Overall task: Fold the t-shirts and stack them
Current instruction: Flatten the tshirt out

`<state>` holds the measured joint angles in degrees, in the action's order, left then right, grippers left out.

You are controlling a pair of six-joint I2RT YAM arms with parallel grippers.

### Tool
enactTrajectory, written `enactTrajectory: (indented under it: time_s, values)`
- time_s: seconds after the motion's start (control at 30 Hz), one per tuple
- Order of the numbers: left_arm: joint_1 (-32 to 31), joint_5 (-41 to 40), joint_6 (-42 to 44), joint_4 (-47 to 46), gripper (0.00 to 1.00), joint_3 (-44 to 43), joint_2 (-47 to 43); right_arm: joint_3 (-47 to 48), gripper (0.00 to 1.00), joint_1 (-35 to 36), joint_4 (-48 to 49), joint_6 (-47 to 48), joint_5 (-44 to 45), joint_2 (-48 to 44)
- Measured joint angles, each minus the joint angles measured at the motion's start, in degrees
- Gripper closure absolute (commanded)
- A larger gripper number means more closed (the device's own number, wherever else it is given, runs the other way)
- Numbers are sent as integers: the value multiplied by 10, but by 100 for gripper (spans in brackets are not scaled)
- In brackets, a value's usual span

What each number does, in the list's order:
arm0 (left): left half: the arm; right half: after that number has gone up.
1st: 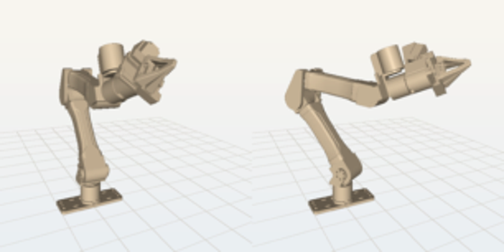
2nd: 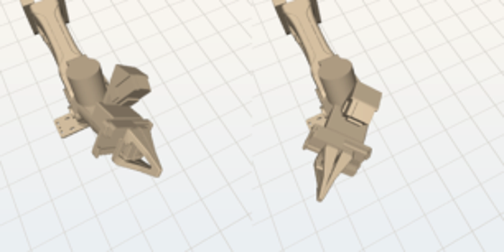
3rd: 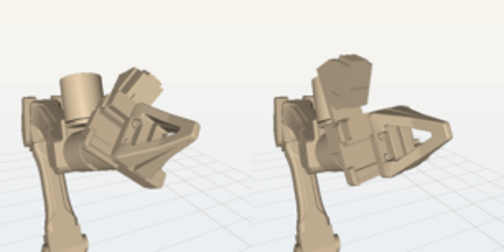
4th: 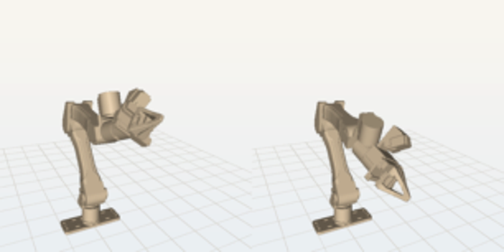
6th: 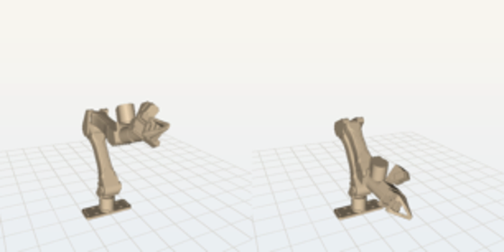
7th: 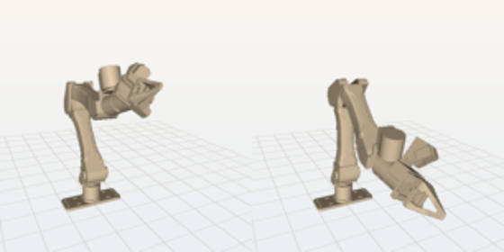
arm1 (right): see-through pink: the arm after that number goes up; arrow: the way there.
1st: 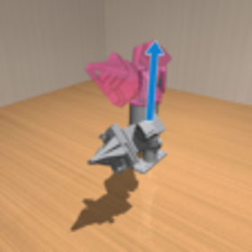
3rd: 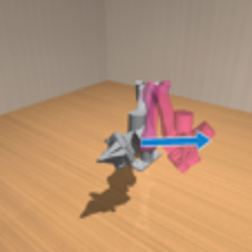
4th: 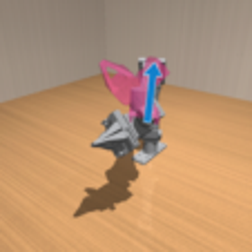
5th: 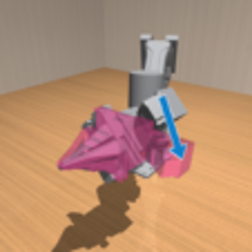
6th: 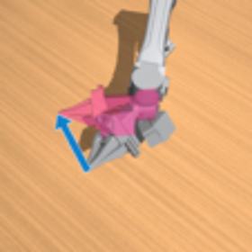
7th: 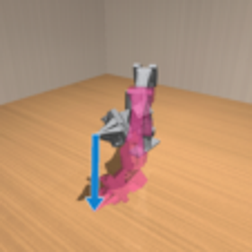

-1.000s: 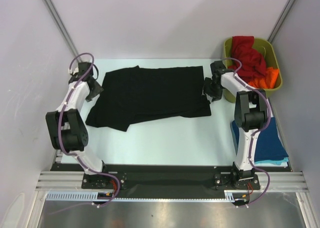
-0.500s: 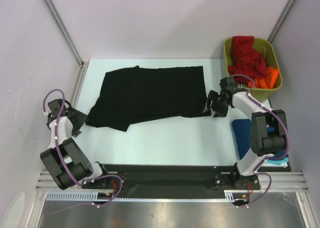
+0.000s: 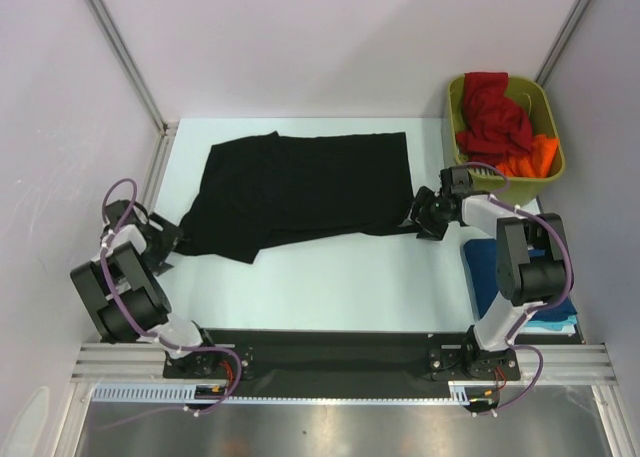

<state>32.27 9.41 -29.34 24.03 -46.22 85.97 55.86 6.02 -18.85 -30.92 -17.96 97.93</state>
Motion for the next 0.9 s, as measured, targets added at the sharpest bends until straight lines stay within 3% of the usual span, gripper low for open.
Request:
enactTrajectory:
  time_s: [0.2, 0.3, 0.4, 0.5, 0.53, 0.6, 0.63, 0.9]
  values:
    - [1, 3, 5, -10, 16, -16, 27, 0, 36, 0, 21, -17, 3, 9]
    - [1, 5, 4, -14, 25, -30, 44, 0, 40, 0, 28, -20, 7, 13]
    - [2, 14, 3, -24, 34, -37, 56, 3, 50, 0, 33, -20, 9, 19]
    - [2, 17, 3, -30, 51, -37, 61, 10, 69, 1, 40, -16, 17, 30]
    - [2, 17, 2, -30, 69, -37, 64, 10, 81, 2, 43, -14, 20, 33]
    - [2, 15, 0, -29, 84, -37, 69, 15, 95, 4, 45, -7, 26, 40]
    - [2, 14, 2, -27, 100, -37, 73, 17, 100, 5, 44, -4, 30, 44]
    - [1, -33, 16, 12, 100, -54, 74, 23, 100, 21, -20, 9, 101, 21]
